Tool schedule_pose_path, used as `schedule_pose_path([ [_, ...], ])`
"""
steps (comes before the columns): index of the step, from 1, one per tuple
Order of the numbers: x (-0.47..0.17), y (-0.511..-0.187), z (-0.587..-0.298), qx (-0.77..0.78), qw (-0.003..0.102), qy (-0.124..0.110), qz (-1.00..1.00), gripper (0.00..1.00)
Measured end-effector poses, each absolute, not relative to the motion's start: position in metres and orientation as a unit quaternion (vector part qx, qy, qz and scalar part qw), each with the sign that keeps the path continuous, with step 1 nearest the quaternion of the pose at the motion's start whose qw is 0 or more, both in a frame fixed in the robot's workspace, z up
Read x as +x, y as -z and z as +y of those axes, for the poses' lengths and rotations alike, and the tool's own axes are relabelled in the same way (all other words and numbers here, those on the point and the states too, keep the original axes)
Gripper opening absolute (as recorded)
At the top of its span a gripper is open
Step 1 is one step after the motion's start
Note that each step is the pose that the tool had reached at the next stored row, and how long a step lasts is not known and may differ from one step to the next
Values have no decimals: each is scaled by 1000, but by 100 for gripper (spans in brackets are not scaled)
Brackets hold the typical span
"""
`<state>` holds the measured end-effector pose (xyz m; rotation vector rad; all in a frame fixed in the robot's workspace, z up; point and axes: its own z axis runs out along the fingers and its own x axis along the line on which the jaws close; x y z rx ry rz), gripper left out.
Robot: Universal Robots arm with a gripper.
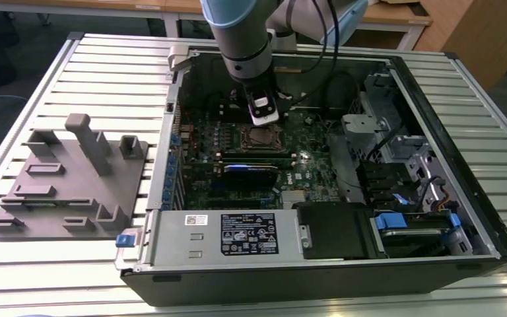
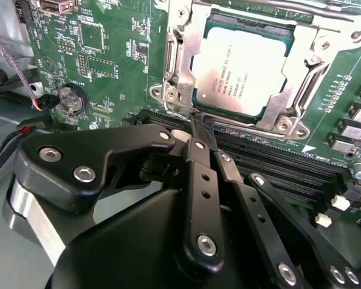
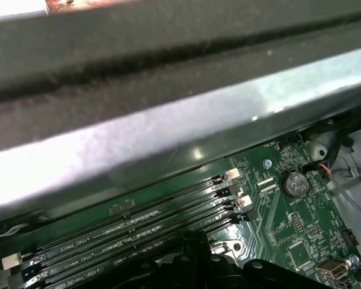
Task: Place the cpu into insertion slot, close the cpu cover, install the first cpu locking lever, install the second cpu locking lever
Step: 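Install the first cpu locking lever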
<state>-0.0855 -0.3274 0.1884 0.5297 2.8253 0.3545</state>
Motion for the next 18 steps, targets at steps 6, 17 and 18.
schedule_pose_path([
  [6, -85, -186, -328, 182, 123, -122, 968, 11],
  [17, -86, -196, -328, 182, 121, -127, 967, 11],
  [18, -86, -198, -328, 182, 121, -127, 967, 11],
])
